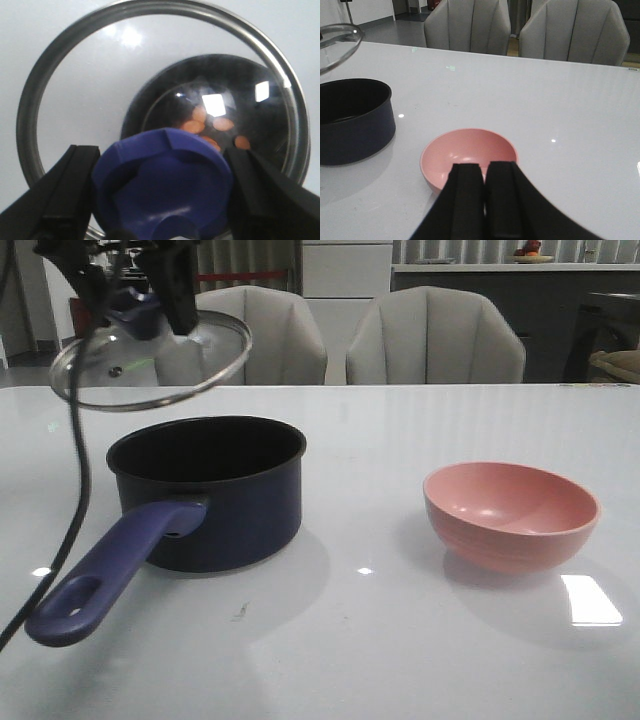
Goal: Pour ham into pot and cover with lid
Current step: 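Lift the glass lid and lower it onto the saucepan with the left gripper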
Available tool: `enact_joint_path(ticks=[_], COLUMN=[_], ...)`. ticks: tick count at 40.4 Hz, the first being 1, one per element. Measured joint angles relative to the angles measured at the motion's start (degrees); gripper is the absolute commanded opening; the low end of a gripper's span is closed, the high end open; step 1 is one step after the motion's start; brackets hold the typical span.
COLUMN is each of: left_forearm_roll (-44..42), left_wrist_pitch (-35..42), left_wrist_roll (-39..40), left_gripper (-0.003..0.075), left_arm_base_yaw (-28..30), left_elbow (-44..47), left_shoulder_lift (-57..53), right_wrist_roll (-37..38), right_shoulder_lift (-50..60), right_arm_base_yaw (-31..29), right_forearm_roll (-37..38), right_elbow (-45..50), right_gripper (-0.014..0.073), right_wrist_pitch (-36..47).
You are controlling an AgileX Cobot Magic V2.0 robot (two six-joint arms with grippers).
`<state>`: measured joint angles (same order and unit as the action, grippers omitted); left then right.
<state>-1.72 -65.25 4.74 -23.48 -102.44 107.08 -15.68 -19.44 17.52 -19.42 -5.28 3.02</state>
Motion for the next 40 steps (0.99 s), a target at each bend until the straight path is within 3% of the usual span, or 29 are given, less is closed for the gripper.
enact_joint_path(ticks=[10,40], left_forearm_roll=[1.2,3.1], left_wrist_pitch=[-2.9,-4.1], left_wrist_roll=[-2.2,-4.2], left_gripper=[0.0386,0.0386], left_arm_base_yaw=[-2.7,-2.9], left_elbow=[-1.1,-4.5], left_shoulder_lift=[4.2,8.7], right_wrist_roll=[0.0,-0.1], right_shoulder_lift=[0.0,0.0], right_arm_base_yaw=[0.0,0.0], right_forearm_roll=[0.0,0.0], right_elbow=[0.0,0.0], right_gripper=[0.0155,0.0155], right_wrist_pitch=[0.0,0.0])
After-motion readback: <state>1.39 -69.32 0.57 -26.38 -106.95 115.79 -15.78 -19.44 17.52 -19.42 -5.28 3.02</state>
